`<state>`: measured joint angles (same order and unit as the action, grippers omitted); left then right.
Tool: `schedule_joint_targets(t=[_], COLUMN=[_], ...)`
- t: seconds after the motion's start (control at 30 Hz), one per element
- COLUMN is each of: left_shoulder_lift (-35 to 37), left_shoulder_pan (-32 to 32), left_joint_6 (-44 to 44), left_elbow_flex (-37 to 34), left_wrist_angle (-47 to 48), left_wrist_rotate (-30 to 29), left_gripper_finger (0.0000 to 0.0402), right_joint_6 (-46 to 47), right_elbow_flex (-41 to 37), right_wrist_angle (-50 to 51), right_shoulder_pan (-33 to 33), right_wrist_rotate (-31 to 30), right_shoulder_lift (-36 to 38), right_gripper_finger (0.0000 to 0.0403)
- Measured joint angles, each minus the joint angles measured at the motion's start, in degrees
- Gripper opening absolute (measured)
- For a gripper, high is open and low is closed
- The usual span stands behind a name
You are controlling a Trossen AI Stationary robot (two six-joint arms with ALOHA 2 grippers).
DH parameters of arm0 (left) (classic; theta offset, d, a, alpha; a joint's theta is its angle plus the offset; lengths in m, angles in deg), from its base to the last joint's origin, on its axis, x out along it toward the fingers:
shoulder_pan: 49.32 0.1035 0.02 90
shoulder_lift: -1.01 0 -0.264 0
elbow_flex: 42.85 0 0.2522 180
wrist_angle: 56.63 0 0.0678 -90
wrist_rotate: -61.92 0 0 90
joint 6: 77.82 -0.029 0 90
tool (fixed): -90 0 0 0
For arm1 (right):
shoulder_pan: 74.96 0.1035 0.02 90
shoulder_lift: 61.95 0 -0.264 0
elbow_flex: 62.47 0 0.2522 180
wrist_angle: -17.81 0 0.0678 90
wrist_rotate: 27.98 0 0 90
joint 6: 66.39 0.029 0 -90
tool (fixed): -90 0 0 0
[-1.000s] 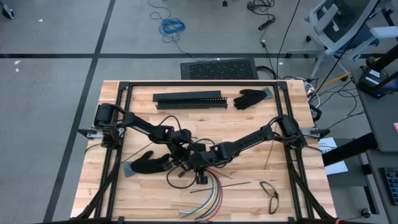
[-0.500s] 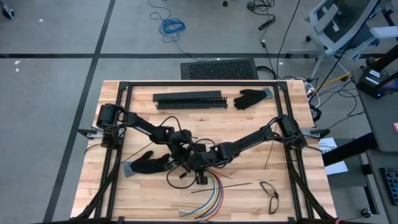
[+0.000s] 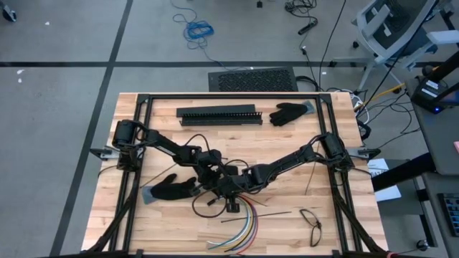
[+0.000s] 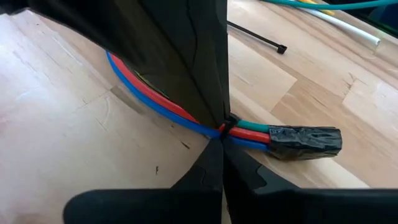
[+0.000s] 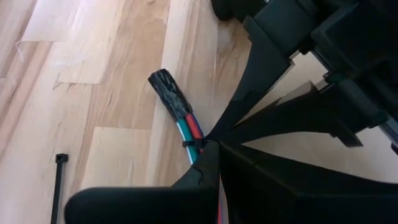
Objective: Ziptie cables
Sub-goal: Wrap the cable wires using a zip tie
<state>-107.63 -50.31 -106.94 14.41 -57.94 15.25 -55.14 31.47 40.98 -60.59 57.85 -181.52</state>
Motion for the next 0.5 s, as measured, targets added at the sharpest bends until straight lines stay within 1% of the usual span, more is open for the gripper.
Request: schedule_joint_targets(t=[0.13,0.27,0.37,0.5], left_shoulder_lift=[0.0,0.0,0.0,0.1], left_shoulder_pan=[-0.3,-0.3,-0.3,-0.6], left_joint_6=[0.5,0.7,2.3,2.3], left_elbow_flex=[0.0,0.0,0.0,0.1], left_wrist_angle=[0.1,0.1,0.0,0.0], left_wrist_rotate=[-2.1,-2.4,-2.7,-3.8], left_gripper_finger=[0.0001,0.0001,0.0001,0.0001], right_joint_6=[-0.1,-0.1,0.6,1.2], right_elbow_flex=[0.0,0.0,0.0,0.0], right_wrist_angle=[0.2,0.3,0.9,1.6], right_shoulder_pan=[0.0,0.0,0.0,-0.4], right_wrist_rotate=[-0.3,-0.9,-3.3,-5.0], right_shoulder_lift=[0.0,0.0,0.2,1.1], right_gripper_finger=[0.0,0.0,0.0,0.0])
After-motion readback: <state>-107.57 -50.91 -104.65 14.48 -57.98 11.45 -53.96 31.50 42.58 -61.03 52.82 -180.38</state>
